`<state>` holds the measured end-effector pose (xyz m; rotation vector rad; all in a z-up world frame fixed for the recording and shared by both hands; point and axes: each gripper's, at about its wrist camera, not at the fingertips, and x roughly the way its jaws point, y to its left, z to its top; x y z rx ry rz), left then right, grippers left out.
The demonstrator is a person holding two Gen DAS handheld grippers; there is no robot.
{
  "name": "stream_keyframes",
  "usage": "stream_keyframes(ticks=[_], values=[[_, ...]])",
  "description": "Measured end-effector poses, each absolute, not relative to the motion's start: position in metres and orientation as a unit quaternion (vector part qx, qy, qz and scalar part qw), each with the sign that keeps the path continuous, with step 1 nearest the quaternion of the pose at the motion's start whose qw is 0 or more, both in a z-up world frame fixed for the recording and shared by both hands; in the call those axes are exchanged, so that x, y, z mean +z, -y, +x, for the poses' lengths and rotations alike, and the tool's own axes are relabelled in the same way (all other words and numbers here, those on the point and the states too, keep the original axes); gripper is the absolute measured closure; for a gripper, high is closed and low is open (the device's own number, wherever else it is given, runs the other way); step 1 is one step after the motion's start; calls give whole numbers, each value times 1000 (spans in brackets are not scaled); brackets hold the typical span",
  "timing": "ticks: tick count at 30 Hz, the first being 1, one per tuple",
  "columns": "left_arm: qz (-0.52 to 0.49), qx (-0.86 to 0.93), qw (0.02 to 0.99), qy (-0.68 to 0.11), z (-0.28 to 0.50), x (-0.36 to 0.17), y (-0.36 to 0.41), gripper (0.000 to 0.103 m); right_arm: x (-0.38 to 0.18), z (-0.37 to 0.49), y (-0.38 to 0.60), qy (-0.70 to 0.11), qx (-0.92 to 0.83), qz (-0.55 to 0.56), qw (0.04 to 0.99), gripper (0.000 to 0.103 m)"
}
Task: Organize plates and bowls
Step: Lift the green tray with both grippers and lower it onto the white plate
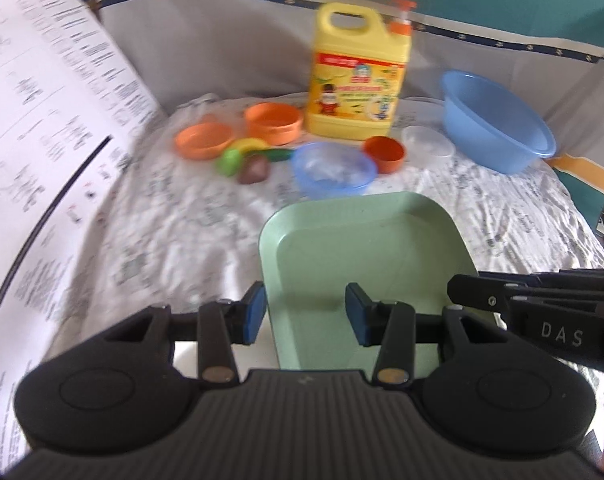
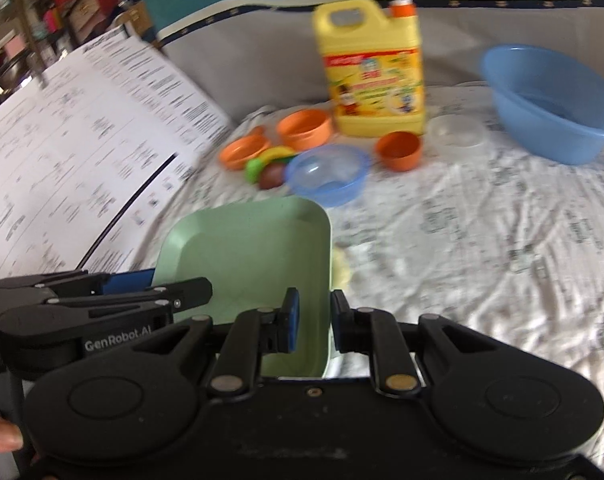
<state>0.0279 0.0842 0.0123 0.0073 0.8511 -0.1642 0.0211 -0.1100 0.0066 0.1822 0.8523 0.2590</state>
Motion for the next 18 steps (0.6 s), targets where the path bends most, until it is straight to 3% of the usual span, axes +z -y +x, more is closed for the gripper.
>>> stream_keyframes(ticks=[18], values=[[-12, -33, 895, -446, -11, -23, -174, 61, -34, 8, 14, -492, 192, 56, 847, 85]])
